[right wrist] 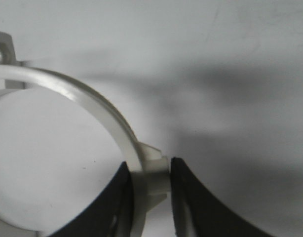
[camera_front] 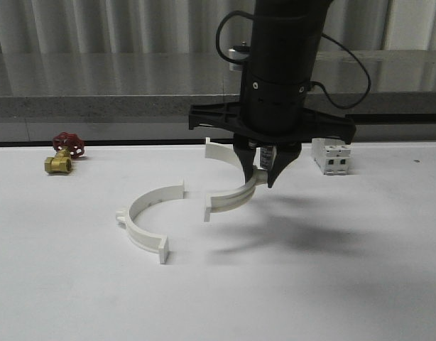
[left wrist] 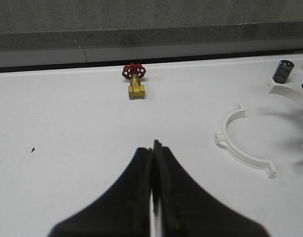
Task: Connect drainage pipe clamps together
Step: 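Carry the held clamp half toward the placed half with the right gripper, then lower the clamp half against the placed half, closing the ring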
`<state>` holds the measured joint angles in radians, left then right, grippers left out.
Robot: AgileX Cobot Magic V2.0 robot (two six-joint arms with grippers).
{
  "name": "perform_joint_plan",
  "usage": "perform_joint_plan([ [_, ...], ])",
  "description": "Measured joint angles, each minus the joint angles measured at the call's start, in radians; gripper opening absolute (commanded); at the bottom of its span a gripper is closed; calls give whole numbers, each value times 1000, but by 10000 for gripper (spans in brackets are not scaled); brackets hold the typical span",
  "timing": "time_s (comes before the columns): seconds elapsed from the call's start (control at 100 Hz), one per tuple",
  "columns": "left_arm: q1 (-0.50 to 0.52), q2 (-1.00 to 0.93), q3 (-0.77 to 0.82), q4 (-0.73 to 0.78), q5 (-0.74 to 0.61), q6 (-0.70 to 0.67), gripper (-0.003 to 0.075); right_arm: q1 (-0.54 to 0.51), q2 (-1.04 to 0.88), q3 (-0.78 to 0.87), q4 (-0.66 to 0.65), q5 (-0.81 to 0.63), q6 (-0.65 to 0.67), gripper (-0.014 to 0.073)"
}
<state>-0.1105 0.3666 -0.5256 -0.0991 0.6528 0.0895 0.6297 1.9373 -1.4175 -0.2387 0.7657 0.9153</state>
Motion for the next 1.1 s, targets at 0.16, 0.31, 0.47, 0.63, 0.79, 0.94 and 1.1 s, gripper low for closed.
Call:
perform_joint_plan([
  [0.16,0,0,0,0,0,0,-21,3,28,-10,6,0,34,78],
  [0.31,0,0,0,0,0,0,-21,13,32,-12,8,0,63,78],
  [0.47,0,0,0,0,0,0,-21,17,44,-13,8,-6,85,78],
  [0.63,0,0,0,0,0,0,-21,18,78,-13,16,-6,89,78],
  [0.79,0,0,0,0,0,0,-21,20,103,-13,36,-22,91,78],
  [0.94,0,0,0,0,0,0,-21,24,107,-14,38,-40,91,78],
  [1.1,0,0,0,0,0,0,-21,26,107,-17,42,-51,91,78],
])
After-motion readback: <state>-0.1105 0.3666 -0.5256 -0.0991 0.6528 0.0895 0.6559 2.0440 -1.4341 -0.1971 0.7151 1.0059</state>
